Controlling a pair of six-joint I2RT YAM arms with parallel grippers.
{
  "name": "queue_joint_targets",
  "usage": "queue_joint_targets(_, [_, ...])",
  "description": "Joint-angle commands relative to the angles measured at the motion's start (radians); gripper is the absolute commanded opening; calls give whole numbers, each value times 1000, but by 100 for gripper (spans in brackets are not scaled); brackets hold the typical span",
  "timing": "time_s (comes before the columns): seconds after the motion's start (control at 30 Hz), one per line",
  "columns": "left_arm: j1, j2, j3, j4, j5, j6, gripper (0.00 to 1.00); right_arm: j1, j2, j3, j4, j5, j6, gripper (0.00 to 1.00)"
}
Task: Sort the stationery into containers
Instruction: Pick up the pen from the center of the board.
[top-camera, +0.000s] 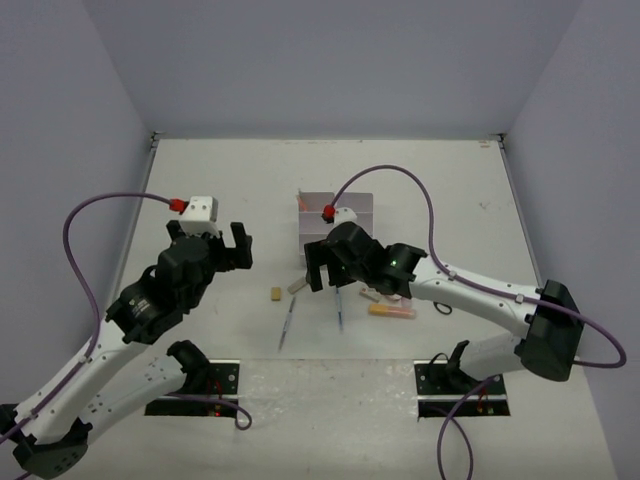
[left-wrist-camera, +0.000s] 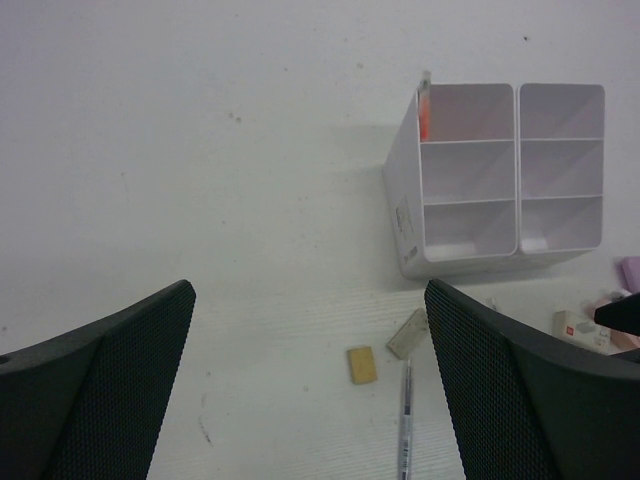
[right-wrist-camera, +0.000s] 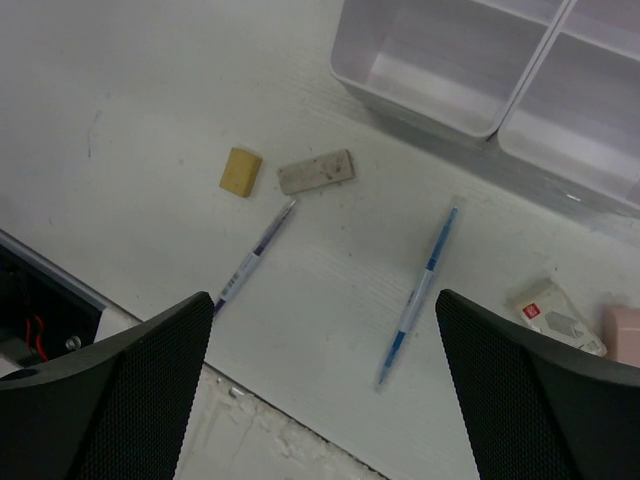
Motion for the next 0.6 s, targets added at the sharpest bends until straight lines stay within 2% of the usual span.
queue_joint_targets(0.0, [7, 5, -13, 41, 41, 38, 100, 0, 35, 53, -89, -57, 82, 86])
queue_joint_targets(0.1, [7, 3, -13, 41, 41, 37, 100, 2, 80, 37, -98, -72, 99, 78])
queue_joint_targets(0.17, [7, -1, -15, 42, 46, 37, 100, 1, 124, 31, -108, -61, 115, 67])
queue_joint_targets(0.27, [7, 2, -19, 48, 66, 39, 100, 0, 202, 51, -141, -25, 125, 59])
queue_joint_targets(0.57, [9, 27, -22, 55, 95, 43, 100, -15, 323, 32, -116, 5, 141, 53])
